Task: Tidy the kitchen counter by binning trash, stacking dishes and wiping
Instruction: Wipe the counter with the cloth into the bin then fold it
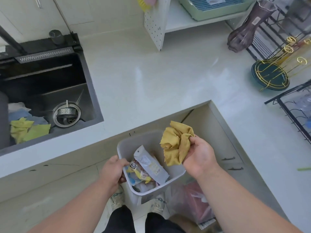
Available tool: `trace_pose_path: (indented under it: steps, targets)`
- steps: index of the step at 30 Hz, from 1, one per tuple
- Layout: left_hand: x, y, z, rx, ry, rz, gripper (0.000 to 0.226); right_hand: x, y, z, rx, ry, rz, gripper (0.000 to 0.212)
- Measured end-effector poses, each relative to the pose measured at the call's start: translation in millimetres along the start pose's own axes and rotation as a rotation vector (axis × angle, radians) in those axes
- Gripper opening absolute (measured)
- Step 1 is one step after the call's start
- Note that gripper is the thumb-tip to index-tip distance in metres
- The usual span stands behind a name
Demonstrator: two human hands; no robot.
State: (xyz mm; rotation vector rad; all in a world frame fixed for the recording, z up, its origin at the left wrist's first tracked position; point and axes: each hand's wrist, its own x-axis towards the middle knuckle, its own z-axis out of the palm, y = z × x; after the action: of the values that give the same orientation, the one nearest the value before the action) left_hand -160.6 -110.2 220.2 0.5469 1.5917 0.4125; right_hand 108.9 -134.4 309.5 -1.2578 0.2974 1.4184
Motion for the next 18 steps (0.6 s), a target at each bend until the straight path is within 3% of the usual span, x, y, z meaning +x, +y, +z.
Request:
trace_pose_path:
  steps: [13, 18]
  targets:
    - [148, -70, 119, 0.123, -0.020, -0.032, 0.006, 93, 33, -134, 0.241, 0.248, 0.001, 0.047]
    - [212, -89, 161, 0.148, -0.059, -0.021, 0.007, 140, 59, -167, 0.315, 0.245, 0.036, 0.058]
